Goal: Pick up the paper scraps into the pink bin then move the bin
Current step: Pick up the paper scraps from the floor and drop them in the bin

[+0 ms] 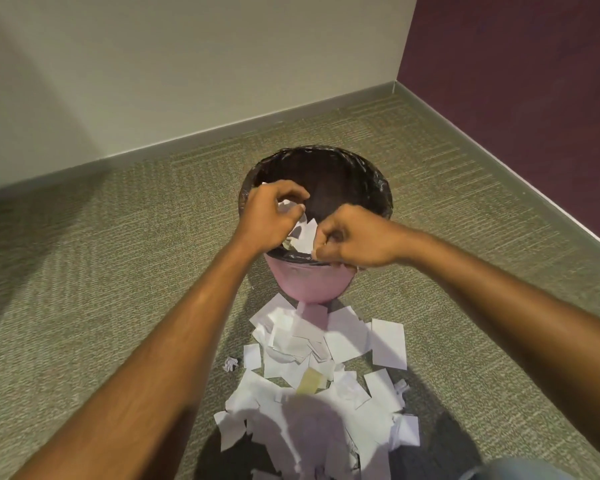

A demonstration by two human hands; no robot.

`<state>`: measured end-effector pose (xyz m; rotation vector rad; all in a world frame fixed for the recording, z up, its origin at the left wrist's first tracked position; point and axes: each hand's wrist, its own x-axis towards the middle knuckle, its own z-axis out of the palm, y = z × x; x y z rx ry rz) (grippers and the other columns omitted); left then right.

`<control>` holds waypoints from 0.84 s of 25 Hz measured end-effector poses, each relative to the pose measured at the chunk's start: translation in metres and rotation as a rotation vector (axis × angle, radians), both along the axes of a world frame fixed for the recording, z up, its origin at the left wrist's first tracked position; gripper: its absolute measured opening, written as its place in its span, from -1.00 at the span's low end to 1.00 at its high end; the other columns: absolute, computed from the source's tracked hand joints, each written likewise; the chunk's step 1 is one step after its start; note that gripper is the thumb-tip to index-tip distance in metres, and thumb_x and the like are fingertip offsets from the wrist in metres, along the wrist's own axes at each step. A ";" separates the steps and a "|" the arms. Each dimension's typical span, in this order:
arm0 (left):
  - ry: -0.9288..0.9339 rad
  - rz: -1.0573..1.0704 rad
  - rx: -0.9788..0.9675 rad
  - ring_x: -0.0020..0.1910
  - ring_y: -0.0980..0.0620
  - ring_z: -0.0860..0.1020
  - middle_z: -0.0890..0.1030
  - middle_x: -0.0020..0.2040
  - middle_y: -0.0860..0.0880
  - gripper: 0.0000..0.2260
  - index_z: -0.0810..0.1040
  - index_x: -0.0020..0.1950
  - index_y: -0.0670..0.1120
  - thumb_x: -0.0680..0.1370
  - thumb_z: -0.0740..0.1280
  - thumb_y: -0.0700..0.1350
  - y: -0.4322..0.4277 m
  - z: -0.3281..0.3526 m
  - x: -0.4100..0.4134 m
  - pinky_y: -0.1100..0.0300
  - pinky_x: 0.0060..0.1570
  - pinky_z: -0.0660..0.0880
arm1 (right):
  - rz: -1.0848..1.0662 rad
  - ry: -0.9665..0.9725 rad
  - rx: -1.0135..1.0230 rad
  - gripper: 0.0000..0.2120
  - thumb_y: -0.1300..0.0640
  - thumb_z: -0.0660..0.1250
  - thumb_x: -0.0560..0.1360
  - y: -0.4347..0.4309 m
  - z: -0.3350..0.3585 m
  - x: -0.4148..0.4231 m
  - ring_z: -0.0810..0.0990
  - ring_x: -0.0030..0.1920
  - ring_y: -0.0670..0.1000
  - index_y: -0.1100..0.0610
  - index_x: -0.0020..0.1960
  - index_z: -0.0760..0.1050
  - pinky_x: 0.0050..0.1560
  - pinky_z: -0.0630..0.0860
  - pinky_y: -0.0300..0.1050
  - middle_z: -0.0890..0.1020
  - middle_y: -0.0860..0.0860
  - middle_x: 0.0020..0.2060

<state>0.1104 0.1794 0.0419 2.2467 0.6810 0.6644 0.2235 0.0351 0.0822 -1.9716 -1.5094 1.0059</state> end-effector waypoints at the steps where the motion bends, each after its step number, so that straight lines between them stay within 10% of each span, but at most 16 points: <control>1: 0.027 -0.040 0.001 0.04 0.12 0.61 0.68 -0.02 0.05 -0.83 0.67 0.00 -0.09 0.46 0.38 -0.27 -0.001 -0.003 0.000 0.09 0.17 0.52 | 0.091 0.030 -0.109 -0.90 0.21 0.38 0.52 -0.006 -0.013 -0.005 0.56 -0.48 -0.03 0.24 -0.12 0.61 -0.48 0.48 -0.21 0.64 0.08 -0.38; 4: -0.004 -0.125 -0.048 0.02 0.07 0.65 0.71 -0.06 -0.01 -0.84 0.70 -0.03 -0.11 0.45 0.38 -0.25 -0.006 -0.001 0.001 0.02 0.13 0.55 | 0.227 0.048 -0.369 -0.84 0.15 0.38 0.53 -0.021 -0.059 -0.013 0.61 -0.35 0.00 0.26 -0.01 0.61 -0.35 0.57 -0.10 0.66 0.12 -0.22; 8: -0.097 -0.220 -0.473 -0.48 -0.03 0.50 0.56 -0.40 -0.28 -0.91 0.62 -0.18 -0.33 0.43 0.32 -0.42 -0.030 0.009 -0.019 0.21 -0.44 0.46 | 0.247 -0.219 -0.498 -0.60 0.04 0.45 0.47 -0.037 -0.120 -0.010 0.57 0.09 0.10 0.18 0.25 0.52 0.02 0.52 -0.06 0.57 0.11 0.17; 12: 0.338 -0.347 -0.776 -0.51 0.06 0.44 0.54 -0.42 -0.15 -0.91 0.58 -0.15 -0.37 0.44 0.29 -0.38 -0.052 -0.046 -0.053 0.23 -0.43 0.43 | 0.230 -0.431 -0.541 -0.25 -0.07 0.45 0.45 -0.055 -0.178 -0.006 0.31 0.41 0.19 0.09 0.51 0.18 0.30 0.35 0.00 0.26 0.13 0.47; 16: 0.735 -0.264 -0.440 0.00 -0.06 0.60 0.64 0.03 -0.13 -0.74 0.61 0.09 -0.15 0.41 0.38 -0.20 -0.065 -0.138 -0.056 0.14 -0.05 0.53 | 0.180 -0.544 -0.506 -0.10 -0.13 0.46 0.43 -0.061 -0.227 -0.006 0.14 0.50 0.27 0.09 0.56 0.03 0.44 0.21 0.21 0.09 0.17 0.54; 21: 1.043 -0.207 0.026 0.48 -0.21 0.09 0.10 0.50 -0.16 -0.25 0.07 0.52 0.07 0.44 0.42 -0.01 -0.101 -0.207 -0.060 -0.22 0.28 0.30 | 0.195 -0.579 -0.554 0.07 -0.16 0.50 0.36 -0.055 -0.255 -0.007 0.01 0.51 0.32 0.01 0.58 -0.15 0.40 0.16 0.38 -0.10 0.14 0.56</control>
